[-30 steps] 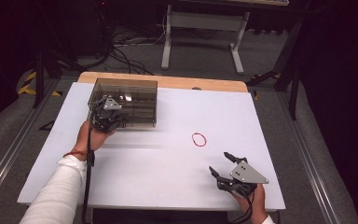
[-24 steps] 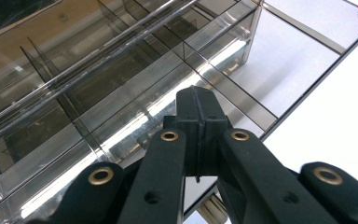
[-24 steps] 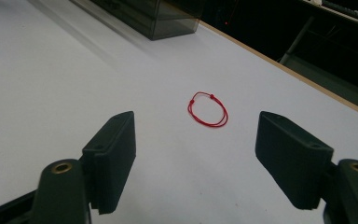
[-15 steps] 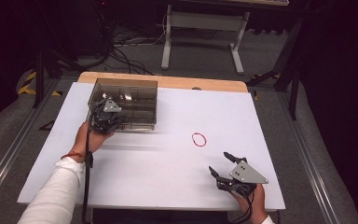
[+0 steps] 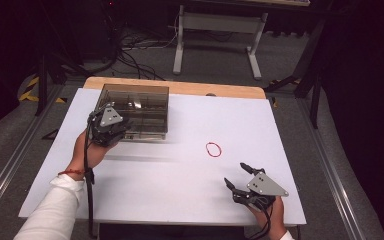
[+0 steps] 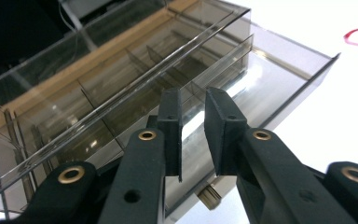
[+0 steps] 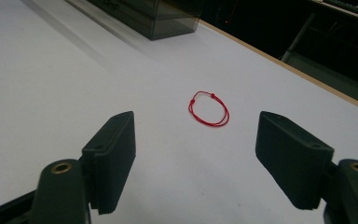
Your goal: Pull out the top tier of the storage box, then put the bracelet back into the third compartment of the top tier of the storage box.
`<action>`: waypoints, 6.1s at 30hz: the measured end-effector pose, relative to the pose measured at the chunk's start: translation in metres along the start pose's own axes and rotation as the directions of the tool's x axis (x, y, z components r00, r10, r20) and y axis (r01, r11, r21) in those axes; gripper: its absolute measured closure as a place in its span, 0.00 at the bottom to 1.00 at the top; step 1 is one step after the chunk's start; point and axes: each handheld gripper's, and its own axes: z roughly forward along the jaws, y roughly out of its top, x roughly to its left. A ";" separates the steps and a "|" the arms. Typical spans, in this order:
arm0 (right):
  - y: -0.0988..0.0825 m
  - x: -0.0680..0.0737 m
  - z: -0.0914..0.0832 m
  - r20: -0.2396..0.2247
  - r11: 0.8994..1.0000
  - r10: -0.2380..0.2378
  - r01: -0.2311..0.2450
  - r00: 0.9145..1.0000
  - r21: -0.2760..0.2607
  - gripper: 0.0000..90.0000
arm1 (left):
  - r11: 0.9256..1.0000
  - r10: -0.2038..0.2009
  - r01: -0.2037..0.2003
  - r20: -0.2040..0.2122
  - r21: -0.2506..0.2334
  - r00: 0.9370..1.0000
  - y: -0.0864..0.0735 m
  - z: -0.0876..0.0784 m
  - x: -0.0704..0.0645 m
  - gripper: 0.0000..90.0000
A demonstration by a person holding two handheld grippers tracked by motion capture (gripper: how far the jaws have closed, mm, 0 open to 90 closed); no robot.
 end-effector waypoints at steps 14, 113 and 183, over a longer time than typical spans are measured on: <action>0.000 0.003 0.000 -0.045 1.000 -0.023 0.022 0.999 -0.018 0.32 | 0.992 0.089 -0.098 -0.103 -0.084 0.991 -0.018 -0.018 -0.022 0.48; 0.043 -0.042 0.084 -0.290 0.996 0.080 -0.068 0.954 0.054 1.00 | 1.000 0.009 -0.009 0.016 -0.018 1.000 -0.119 -0.051 -0.057 0.16; 0.163 0.021 0.162 -0.418 0.994 -0.097 0.066 0.903 -0.088 1.00 | 1.000 0.012 -0.012 0.013 -0.018 1.000 -0.121 -0.051 -0.053 0.15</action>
